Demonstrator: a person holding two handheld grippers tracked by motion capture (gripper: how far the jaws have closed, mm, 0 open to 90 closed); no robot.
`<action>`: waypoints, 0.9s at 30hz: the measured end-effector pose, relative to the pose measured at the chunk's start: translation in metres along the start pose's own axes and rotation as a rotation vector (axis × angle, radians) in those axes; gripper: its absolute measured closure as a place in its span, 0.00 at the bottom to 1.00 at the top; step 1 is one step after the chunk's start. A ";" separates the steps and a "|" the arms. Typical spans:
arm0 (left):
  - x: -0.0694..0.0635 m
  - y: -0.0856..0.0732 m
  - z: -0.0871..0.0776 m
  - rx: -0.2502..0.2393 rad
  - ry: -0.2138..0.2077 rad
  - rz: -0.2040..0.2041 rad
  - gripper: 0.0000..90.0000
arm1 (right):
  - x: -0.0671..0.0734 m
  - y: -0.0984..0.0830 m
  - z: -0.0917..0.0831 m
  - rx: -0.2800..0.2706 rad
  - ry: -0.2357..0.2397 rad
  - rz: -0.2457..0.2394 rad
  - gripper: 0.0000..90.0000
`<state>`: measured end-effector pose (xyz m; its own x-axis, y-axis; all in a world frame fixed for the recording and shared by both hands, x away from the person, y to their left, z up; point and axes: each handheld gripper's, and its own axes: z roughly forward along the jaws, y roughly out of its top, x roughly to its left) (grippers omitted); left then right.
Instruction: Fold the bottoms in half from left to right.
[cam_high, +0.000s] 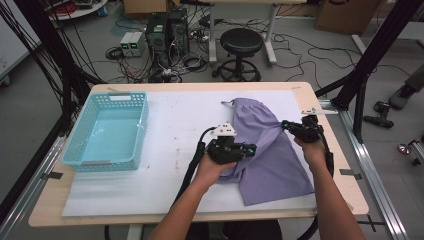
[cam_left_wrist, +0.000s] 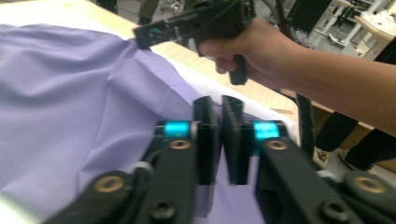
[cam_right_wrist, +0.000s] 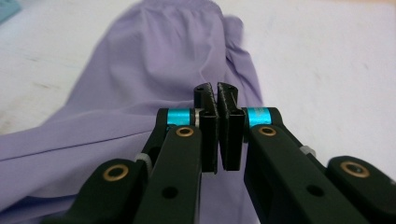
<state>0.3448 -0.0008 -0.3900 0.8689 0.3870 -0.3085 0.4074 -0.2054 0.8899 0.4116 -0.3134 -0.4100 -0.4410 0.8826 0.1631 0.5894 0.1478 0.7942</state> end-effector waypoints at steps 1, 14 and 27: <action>0.002 -0.001 0.001 0.001 0.004 -0.011 0.85 | -0.003 -0.004 0.000 0.006 -0.009 0.008 0.98; 0.038 -0.025 -0.047 -0.041 0.201 -0.020 0.64 | -0.007 -0.017 -0.006 -0.013 -0.047 0.040 0.75; 0.064 -0.034 -0.101 -0.088 0.331 -0.050 0.33 | 0.010 -0.050 -0.042 -0.080 -0.062 0.017 0.56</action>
<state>0.3584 0.1222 -0.4065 0.7045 0.6680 -0.2395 0.4087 -0.1060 0.9065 0.3491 -0.3306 -0.4231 -0.3873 0.9108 0.1429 0.5397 0.0983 0.8361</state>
